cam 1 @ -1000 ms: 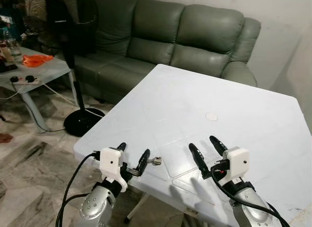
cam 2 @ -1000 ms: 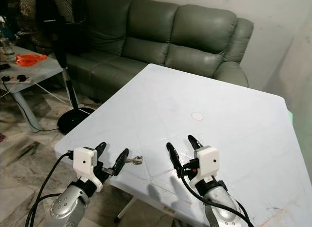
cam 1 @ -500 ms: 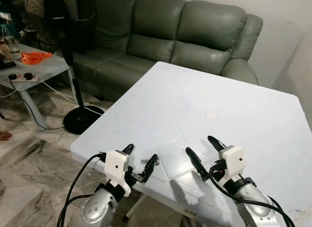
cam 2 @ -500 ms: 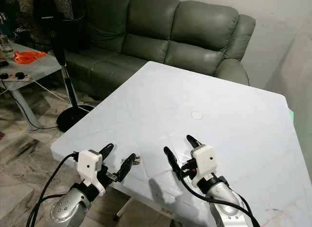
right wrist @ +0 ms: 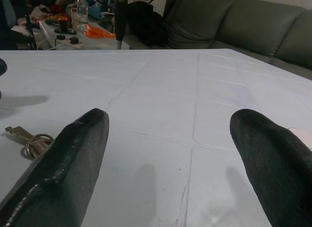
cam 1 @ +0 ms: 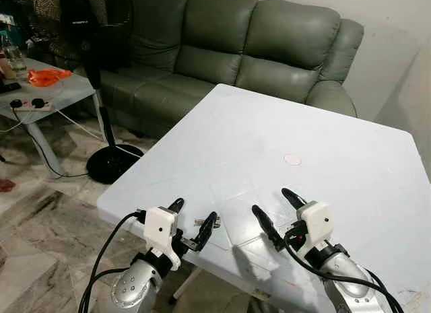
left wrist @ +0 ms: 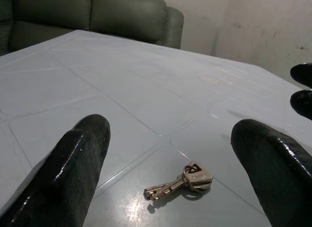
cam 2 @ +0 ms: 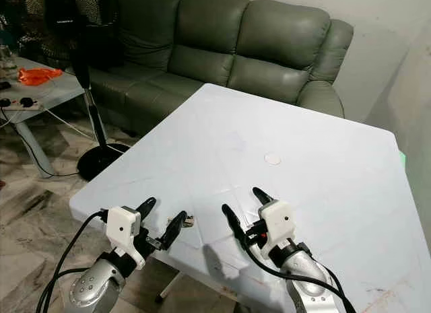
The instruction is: Hang keys on a hook
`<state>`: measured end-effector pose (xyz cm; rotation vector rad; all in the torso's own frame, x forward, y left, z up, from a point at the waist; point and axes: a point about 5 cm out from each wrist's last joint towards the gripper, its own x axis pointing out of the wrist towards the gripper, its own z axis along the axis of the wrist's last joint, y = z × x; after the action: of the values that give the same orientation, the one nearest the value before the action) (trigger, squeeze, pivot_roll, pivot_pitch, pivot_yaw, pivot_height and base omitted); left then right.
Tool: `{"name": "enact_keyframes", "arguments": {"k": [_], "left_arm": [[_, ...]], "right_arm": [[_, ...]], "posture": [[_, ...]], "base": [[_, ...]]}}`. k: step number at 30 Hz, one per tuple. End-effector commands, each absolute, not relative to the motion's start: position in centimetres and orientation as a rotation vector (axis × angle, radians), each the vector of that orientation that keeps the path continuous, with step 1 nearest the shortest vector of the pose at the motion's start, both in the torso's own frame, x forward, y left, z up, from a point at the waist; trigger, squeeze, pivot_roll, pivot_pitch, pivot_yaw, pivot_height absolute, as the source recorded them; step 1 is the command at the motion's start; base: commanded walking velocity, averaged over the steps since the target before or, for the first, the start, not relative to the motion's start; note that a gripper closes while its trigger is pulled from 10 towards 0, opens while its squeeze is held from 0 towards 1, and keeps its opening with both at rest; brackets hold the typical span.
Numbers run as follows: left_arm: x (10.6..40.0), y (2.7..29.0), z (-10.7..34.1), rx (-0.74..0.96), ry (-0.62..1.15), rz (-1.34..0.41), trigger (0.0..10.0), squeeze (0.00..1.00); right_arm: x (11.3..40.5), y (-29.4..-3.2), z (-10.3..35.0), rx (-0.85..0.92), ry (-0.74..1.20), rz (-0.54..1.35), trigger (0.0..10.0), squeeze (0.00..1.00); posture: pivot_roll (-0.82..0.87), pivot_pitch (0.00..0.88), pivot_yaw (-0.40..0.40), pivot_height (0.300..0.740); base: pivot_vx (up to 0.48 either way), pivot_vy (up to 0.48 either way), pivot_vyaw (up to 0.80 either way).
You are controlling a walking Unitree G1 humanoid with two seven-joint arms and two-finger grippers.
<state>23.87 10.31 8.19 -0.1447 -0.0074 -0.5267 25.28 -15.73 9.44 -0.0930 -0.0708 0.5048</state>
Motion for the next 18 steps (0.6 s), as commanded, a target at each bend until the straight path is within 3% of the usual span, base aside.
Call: {"name": "enact_keyframes", "arguments": {"k": [1, 15, 18], "left_arm": [[24.0, 10.1, 8.4, -0.14, -0.016, -0.529, 10.0, 0.0], [23.1, 9.7, 7.6, -0.157, 0.044, -0.583, 10.0, 0.0], [23.3, 9.7, 7.8, -0.161, 0.038, -0.57, 10.0, 0.0]], "right_arm": [[25.4, -15.7, 9.6, -0.102, -0.08, 0.51, 10.0, 0.0], [25.7, -15.7, 9.5, -0.143, -0.068, 0.547, 10.0, 0.0], [25.7, -15.6, 9.5, -0.145, -0.067, 0.555, 10.0, 0.0]], "posture": [[0.01, 0.012, -0.087, 0.74], [0.02, 0.004, -0.091, 0.74], [0.02, 0.004, -0.091, 0.74]], "base": [[0.0, 0.0, 0.0], [0.0, 0.0, 0.0], [0.0, 0.401, 0.0]]}}
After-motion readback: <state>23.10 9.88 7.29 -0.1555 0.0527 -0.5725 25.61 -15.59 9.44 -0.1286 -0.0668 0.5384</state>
